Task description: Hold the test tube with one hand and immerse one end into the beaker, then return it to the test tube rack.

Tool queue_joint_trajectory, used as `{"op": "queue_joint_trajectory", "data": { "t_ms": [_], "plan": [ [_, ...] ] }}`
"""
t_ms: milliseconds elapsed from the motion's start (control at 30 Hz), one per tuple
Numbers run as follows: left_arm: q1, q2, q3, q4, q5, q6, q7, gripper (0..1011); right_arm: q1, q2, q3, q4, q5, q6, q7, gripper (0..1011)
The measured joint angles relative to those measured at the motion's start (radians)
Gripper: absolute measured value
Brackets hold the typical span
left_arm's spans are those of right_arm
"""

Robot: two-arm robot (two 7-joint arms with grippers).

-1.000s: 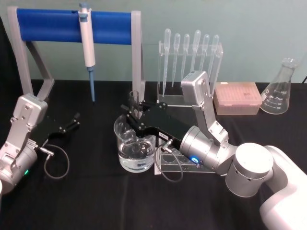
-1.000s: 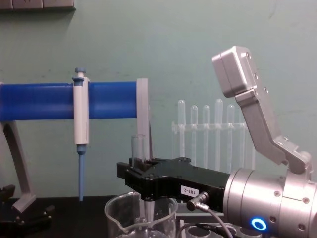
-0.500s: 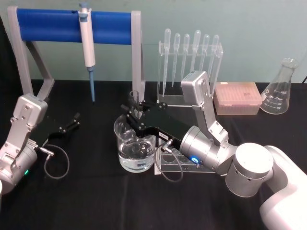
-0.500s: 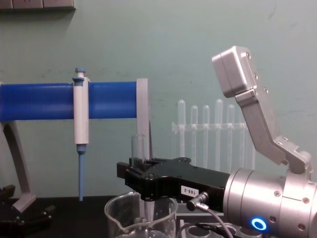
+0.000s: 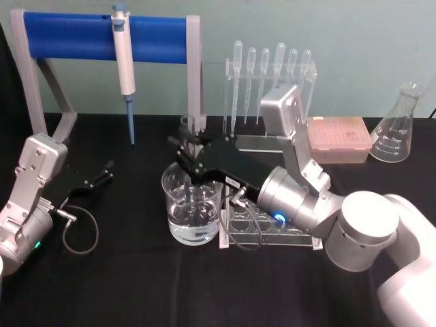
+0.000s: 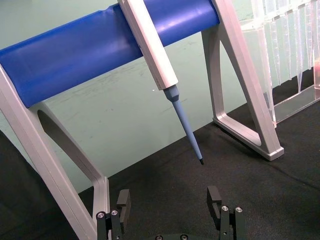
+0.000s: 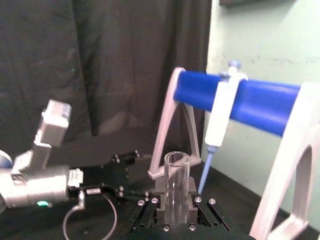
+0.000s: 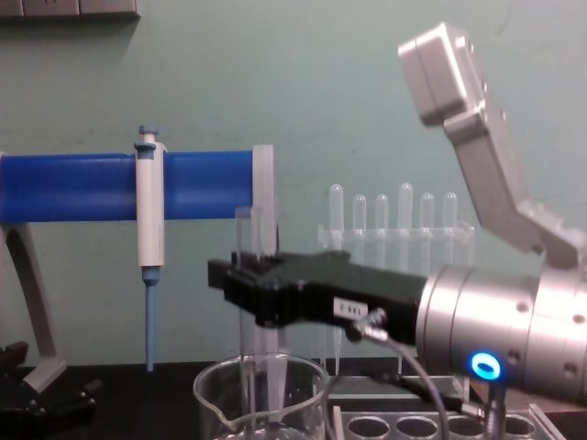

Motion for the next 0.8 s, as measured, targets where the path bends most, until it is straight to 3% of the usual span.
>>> {"op": "queue_joint_trajectory", "data": {
  "t_ms": [400, 600, 800],
  "plan": [
    [0.000, 0.000, 0.000, 0.000, 0.000, 0.000, 0.000, 1000, 0.026, 0.043, 0.014, -0.156, 0.024, 0.098, -0.005, 226],
    [0.000, 0.000, 0.000, 0.000, 0.000, 0.000, 0.000, 1000, 0.022, 0.077, 0.041, -0.246, 0.067, 0.163, -0.031, 226],
    [0.000, 0.000, 0.000, 0.000, 0.000, 0.000, 0.000, 1000, -0.008, 0.114, 0.077, -0.312, 0.112, 0.195, -0.055, 226]
  ]
}}
